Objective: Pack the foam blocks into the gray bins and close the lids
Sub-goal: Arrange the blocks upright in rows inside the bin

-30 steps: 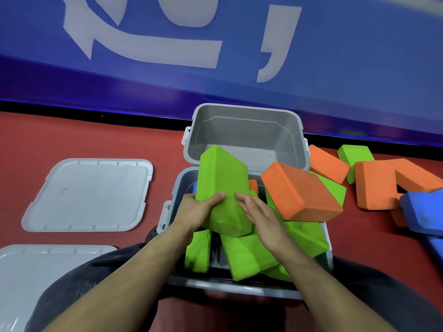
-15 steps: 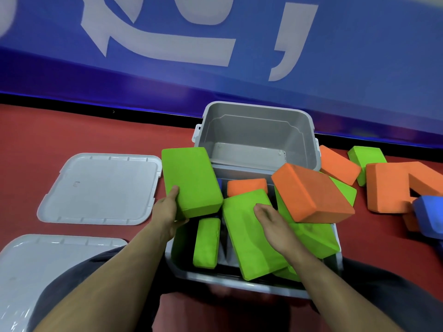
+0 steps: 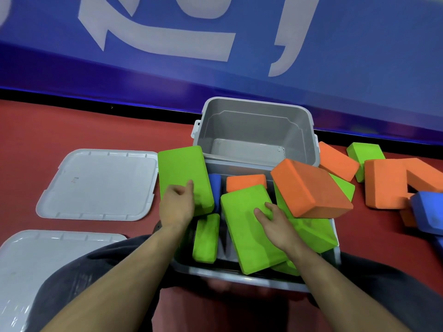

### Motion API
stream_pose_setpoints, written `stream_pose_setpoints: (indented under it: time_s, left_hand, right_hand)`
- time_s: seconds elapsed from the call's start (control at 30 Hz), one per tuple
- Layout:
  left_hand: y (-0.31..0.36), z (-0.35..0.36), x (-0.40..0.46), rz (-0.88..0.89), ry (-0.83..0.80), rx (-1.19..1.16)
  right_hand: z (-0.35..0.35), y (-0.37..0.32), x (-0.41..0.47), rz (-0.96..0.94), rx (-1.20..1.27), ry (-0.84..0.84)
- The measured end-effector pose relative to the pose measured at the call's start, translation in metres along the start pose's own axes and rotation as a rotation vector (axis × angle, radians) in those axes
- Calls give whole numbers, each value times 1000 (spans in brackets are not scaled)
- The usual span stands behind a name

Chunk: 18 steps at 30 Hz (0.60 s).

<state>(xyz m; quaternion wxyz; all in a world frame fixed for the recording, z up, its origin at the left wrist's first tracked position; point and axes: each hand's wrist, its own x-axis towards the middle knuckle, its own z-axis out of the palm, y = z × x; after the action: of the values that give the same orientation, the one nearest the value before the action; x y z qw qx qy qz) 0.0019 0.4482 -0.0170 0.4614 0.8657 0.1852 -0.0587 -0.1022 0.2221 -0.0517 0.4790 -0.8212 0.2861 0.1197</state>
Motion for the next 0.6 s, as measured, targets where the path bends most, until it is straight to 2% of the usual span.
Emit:
stream_pose_setpoints:
  time_s: [0.1,0.17,0.27,0.37,0.6]
  left_hand:
    - [4,21,-29,-74,-451,-30]
    - [-1,36,-46,-151,-675,8]
    - [-16,58,-60,-197,-770,90]
    - [-28,73,-64,-260,-840,17]
    - [-39,89,-72,-402,-862,-124]
  right_hand:
    - [0,0,-1,10,-5,4]
    - [0,2,-2,10,-12,12]
    - [-3,8,-5,9,-1,6]
    - [-9,13,-7,27,27,-11]
    - [-11,16,-8,17,-3,-32]
